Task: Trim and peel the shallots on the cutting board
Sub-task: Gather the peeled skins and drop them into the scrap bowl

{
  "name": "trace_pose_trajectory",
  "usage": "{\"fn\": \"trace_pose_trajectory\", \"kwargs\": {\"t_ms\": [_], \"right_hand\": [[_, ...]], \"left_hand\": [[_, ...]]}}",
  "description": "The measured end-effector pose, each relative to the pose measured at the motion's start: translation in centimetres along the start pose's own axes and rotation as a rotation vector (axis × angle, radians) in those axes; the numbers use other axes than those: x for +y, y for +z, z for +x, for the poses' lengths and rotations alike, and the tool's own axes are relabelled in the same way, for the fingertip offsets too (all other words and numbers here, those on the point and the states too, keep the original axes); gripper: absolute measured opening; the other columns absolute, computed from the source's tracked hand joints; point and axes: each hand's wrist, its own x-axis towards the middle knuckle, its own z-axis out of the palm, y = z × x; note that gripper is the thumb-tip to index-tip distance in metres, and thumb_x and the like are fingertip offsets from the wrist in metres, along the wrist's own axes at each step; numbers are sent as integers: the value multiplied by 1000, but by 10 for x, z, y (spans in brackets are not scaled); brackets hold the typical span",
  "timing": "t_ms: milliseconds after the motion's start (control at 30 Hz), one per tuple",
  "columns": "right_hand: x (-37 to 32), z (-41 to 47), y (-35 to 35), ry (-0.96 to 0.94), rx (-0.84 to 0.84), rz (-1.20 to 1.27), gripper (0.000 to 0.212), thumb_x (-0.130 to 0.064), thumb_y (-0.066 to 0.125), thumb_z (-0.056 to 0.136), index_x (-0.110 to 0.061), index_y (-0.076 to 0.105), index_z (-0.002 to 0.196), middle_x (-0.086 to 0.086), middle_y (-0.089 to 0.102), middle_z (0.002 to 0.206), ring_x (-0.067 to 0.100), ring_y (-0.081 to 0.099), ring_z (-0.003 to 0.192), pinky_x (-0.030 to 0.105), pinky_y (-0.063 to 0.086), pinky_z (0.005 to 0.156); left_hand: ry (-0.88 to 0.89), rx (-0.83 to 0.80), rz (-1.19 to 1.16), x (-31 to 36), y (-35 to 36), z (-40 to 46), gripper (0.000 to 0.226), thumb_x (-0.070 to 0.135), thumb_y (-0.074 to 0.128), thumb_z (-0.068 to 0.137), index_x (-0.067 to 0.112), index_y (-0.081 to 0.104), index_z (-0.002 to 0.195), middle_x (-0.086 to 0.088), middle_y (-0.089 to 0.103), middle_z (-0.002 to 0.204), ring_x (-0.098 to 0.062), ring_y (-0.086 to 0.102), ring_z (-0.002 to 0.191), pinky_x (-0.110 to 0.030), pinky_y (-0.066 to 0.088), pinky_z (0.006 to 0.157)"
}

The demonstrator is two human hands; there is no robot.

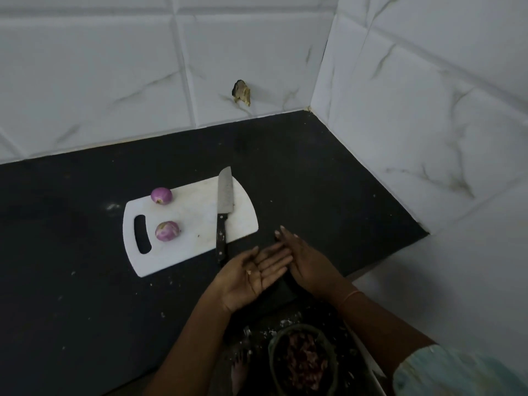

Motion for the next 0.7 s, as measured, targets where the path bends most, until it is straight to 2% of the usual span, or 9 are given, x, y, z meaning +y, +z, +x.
{"fn": "trace_pose_trajectory", "kwargs": {"t_ms": [133, 233, 333, 400, 467, 533, 567, 633, 700], "right_hand": [[-1, -16, -3, 10, -51, 44, 64, -17, 38, 94, -19, 12, 152, 3, 28, 158, 20, 33, 142, 29, 26, 117], [-5, -31, -3, 20, -17, 48, 61, -19, 36, 95, -14, 19, 153, 0, 31, 157, 17, 34, 141, 30, 27, 117], [-7, -47, -2, 46, -12, 76, 62, -9, 43, 95, -12, 21, 153, -7, 31, 155, 4, 27, 139, 21, 19, 119], [-9, -60, 0, 85, -7, 94, 62, -9, 42, 96, -16, 21, 153, -14, 26, 155, 3, 22, 141, 20, 17, 119], [-11, -77, 3, 120, -15, 118, 62, -11, 41, 98, -24, 19, 154, -20, 19, 155, 4, 17, 145, 12, 11, 117], [-14, -97, 3, 143, -28, 146, 62, -13, 40, 98, -29, 18, 153, -24, 13, 156, 1, 12, 146, 7, 6, 114], [-15, -105, 3, 147, -26, 152, 62, -14, 40, 98, -30, 18, 153, -26, 11, 157, -1, 10, 146, 7, 6, 113], [-18, -119, 3, 145, 4, 165, 60, -19, 38, 98, -32, 17, 153, -25, 14, 158, 0, 13, 147, 10, 9, 116], [-20, -129, 5, 119, 52, 183, 60, -25, 35, 98, -35, 15, 153, -17, 25, 158, 6, 22, 146, 20, 19, 118]], "left_hand": [[-158, -20, 113, -55, -17, -15, 48, 24, 39, 98, -9, 63, 123, -26, 56, 136, -34, 58, 125, -41, 44, 106], [-263, -29, 194, -97, -26, -5, 48, 24, 38, 99, -8, 61, 126, -27, 56, 136, -34, 54, 129, -40, 43, 108], [-283, -11, 199, -124, -36, 25, 47, 24, 37, 102, -10, 62, 124, -28, 55, 137, -36, 56, 126, -41, 42, 110], [-221, 47, 148, -132, -42, 49, 44, 24, 46, 98, -9, 64, 120, -28, 59, 131, -36, 61, 118, -43, 47, 104], [-146, 80, 53, -135, -43, 68, 44, 25, 55, 90, -3, 64, 122, -23, 63, 126, -32, 64, 111, -41, 54, 95], [-120, 83, -56, -136, -42, 81, 40, 26, 56, 88, 1, 67, 118, -16, 68, 117, -25, 68, 101, -36, 59, 83], [-123, 80, -106, -135, -44, 86, 39, 27, 54, 92, 3, 67, 121, -14, 67, 119, -24, 68, 102, -35, 60, 82], [-158, 80, -166, -136, -52, 98, 40, 28, 48, 101, 7, 58, 134, -10, 60, 134, -22, 60, 119, -34, 55, 94], [-223, 69, -221, -139, -60, 108, 46, 27, 51, 103, 12, 45, 146, -4, 46, 150, -19, 45, 137, -32, 39, 112]]}}
